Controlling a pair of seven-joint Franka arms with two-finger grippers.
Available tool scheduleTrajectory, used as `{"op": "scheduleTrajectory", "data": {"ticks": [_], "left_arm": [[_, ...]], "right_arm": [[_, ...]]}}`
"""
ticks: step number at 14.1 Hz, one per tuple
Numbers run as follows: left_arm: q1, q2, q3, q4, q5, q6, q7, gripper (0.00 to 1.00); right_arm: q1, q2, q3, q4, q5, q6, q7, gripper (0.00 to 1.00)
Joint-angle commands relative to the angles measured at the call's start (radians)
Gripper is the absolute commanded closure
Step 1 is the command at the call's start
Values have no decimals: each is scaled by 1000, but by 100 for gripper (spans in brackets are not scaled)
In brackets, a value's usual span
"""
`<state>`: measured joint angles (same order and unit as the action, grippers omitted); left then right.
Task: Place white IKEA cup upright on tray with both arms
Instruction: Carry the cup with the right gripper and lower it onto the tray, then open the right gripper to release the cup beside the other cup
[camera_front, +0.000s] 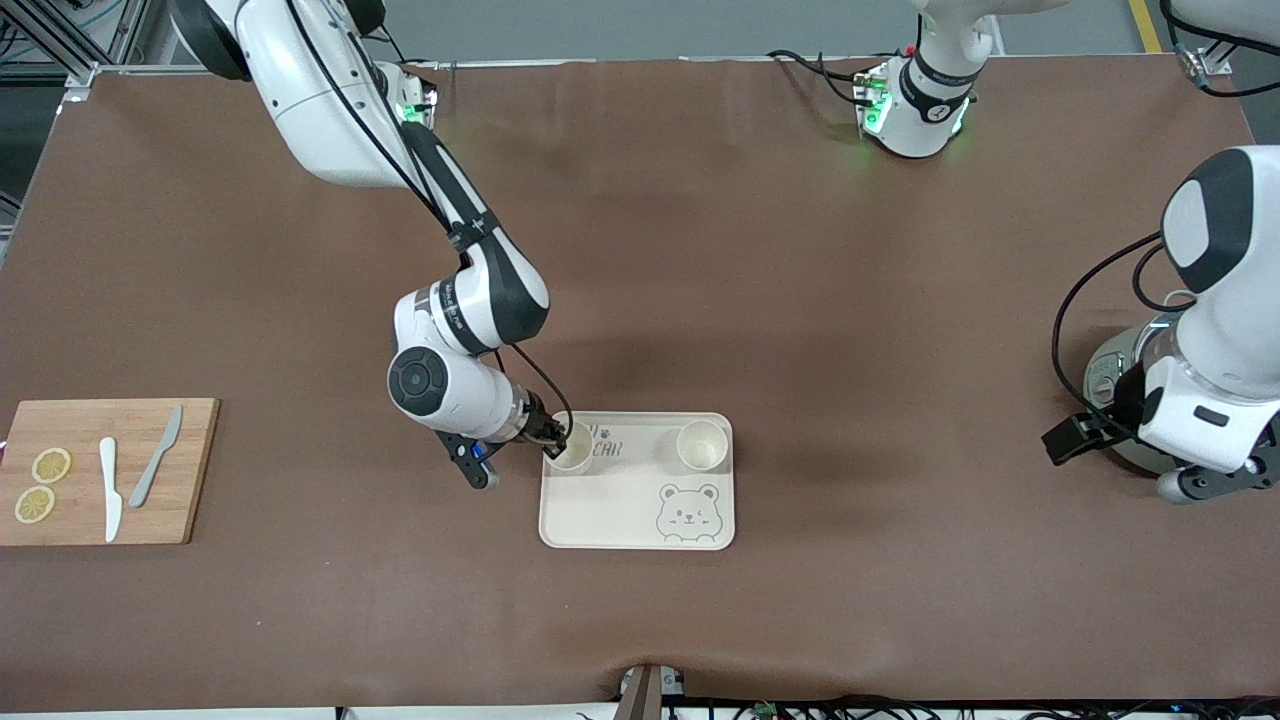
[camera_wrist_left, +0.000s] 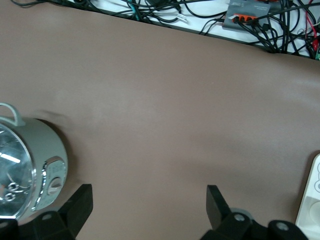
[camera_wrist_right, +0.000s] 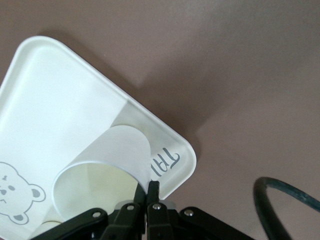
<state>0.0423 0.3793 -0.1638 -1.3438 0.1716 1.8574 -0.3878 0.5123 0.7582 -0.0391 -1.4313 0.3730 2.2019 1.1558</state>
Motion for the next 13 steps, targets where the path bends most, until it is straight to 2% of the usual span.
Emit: {"op": "scheduleTrajectory", "data": {"ticks": [1, 3, 5, 10, 13], "left_arm": [[25, -60, -5, -25, 19, -32, 24, 0], [37, -77, -8, -26, 14, -76, 46, 0], [41, -91, -6, -26, 14, -107, 49, 0], [39, -128, -9, -25, 11, -168, 49, 0], [37, -151, -17, -25, 2, -172, 49, 0]], "right_arm": [[14, 13, -10, 14, 23, -1, 30, 100], [21, 16, -12, 8, 15, 2, 30, 41], [22, 15, -12, 8, 8, 1, 28, 0], [5, -7, -18, 14, 3, -27, 19, 0], [5, -22, -56, 47, 4, -155, 25, 0]]}}
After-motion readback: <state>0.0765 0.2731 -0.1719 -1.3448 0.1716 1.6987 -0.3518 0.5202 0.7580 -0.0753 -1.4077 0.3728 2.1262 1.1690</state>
